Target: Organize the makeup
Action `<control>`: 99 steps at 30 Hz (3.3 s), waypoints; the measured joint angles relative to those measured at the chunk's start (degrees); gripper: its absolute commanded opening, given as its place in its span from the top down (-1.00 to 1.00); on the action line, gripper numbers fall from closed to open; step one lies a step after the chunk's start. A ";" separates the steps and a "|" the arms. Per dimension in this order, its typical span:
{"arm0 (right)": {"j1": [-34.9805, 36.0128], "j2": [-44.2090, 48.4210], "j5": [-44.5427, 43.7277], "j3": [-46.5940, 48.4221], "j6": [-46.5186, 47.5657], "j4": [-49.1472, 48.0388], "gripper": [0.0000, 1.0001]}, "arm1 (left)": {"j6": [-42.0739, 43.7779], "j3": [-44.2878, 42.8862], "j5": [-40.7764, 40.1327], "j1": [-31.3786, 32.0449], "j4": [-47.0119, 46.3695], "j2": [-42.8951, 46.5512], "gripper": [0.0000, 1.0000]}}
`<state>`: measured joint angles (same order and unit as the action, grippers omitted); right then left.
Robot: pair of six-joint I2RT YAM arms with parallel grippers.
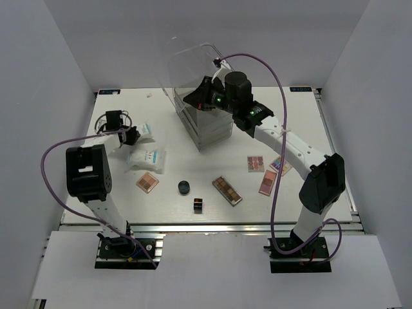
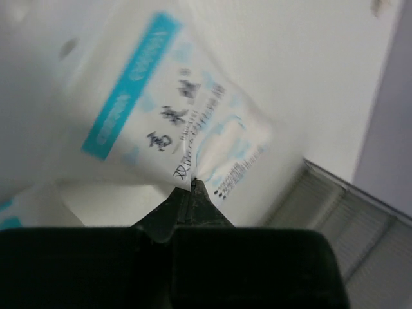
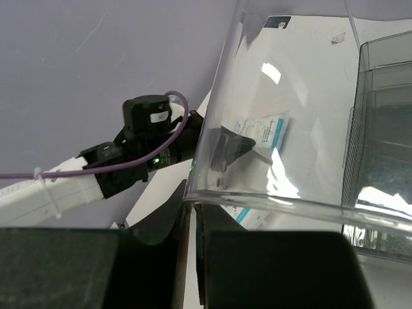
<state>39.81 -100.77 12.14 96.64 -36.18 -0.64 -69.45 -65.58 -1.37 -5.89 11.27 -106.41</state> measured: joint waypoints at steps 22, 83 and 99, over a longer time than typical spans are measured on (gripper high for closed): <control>-0.39 1.62 0.48 -2.75 -0.76 -1.27 0.99 | -5.01 6.34 32.41 10.75 -49.00 5.27 1.00; -0.96 2.27 1.11 -3.96 0.09 -2.29 0.96 | -3.41 13.33 -0.66 11.02 14.93 25.11 -0.91; -0.96 2.29 1.14 -4.31 0.37 -2.40 0.97 | -6.82 10.99 -8.13 8.94 23.41 19.45 -0.63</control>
<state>38.85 -98.48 13.28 92.33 -35.81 -3.05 -76.27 -54.59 -9.50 3.05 34.68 -86.96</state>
